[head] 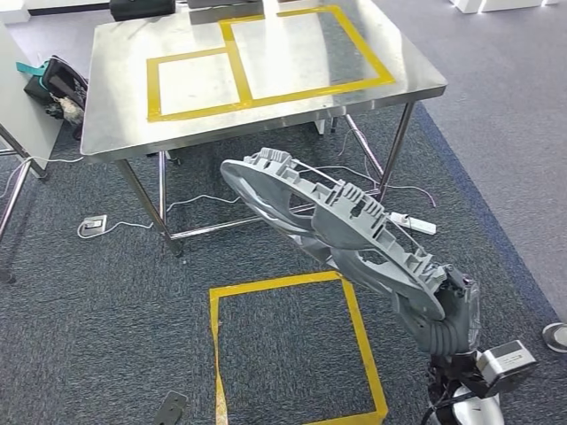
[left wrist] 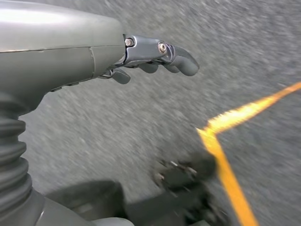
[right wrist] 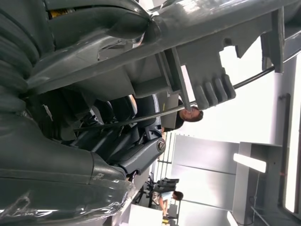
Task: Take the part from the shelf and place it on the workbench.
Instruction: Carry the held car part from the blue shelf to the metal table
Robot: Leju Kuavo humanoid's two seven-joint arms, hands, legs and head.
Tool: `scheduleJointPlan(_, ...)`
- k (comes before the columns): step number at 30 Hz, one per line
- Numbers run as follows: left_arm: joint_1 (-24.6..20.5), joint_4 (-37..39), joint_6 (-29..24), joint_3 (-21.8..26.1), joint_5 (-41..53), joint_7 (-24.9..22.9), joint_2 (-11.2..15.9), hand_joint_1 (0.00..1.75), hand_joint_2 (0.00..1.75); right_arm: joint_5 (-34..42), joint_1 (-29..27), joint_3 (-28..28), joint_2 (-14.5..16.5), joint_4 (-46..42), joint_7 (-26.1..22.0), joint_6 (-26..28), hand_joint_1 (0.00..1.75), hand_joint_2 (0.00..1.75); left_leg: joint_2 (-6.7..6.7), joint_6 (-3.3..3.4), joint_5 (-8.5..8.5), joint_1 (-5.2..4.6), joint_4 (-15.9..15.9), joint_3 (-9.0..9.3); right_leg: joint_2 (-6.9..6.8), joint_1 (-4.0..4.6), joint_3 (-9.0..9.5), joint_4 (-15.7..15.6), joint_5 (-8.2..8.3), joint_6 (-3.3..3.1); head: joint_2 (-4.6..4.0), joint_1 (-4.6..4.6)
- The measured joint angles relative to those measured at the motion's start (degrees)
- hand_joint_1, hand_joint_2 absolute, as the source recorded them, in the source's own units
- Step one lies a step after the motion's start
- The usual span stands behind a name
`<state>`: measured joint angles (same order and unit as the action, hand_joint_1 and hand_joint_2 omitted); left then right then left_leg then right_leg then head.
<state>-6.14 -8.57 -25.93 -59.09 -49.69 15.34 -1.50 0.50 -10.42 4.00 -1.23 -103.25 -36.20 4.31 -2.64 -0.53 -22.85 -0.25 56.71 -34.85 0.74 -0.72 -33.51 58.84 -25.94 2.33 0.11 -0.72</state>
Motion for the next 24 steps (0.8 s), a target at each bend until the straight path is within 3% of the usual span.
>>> scheduleJointPlan(5, -1.5, -0.8, 7.5, 4.6, -3.2, 19.2, 0.3, 0.0, 1.75, -0.3, -1.1, -0.7, 0.0, -0.8, -1.3, -0.6, 1.75, 1.75, -0.01, 0.09, 0.06, 0.0, 0.0, -0.06, -0.02, -0.01, -0.03, 0.0, 0.05, 0.0, 0.0, 0.01)
scheduleJointPlan(8, -2.3, -6.3, 7.6, 9.8, 8.3, 24.1, 1.0, 0.0, 1.75, -0.6, -1.3, -0.9, 0.0, -0.9, -1.7, -1.5, 1.75, 1.75, 0.0, 0.14, 0.1, -0.02, 0.0, -0.08, -0.01, -0.01, -0.04, 0.0, 0.12, 0.0, 0.0, 0.01)
scheduleJointPlan(11, -1.8, -14.0, 9.1, 20.9, 25.9, 24.7, 1.1, 0.0, 1.75, -0.7, -1.0, -0.9, 0.0, -0.9, -1.9, -2.1, 1.75, 1.75, 0.0, 0.17, 0.13, -0.03, 0.0, -0.09, -0.01, -0.01, -0.04, 0.0, 0.15, 0.01, 0.0, 0.0)
scheduleJointPlan(16, -2.0, -17.6, 10.8, 34.8, 34.3, 23.5, 0.4, 0.0, 1.75, -1.8, -0.4, -0.9, 0.0, -1.0, -2.3, -2.4, 1.75, 1.75, 0.03, 0.2, 0.14, -0.03, 0.0, -0.09, 0.04, -0.01, -0.05, 0.0, 0.22, 0.06, 0.0, 0.01)
scheduleJointPlan(20, -2.1, -14.9, 10.5, 41.0, 35.8, 21.2, 0.0, 0.0, 1.75, -3.8, 0.3, -0.9, -0.3, -2.3, -3.0, -1.6, 1.75, 1.75, 0.02, 0.24, 0.17, -0.03, 0.0, -0.14, -0.02, -0.01, -0.06, 0.0, 0.21, 0.06, 0.0, 0.01)
scheduleJointPlan(24, -1.3, -10.8, 9.1, 44.2, 36.4, 16.6, -0.5, 0.0, 1.75, -5.4, 0.7, -0.9, -1.4, -5.7, -3.1, -0.7, 1.75, 1.75, 0.05, 0.24, 0.16, -0.04, 0.0, -0.17, 0.01, -0.01, -0.09, 0.0, 0.21, 0.06, 0.0, 0.0)
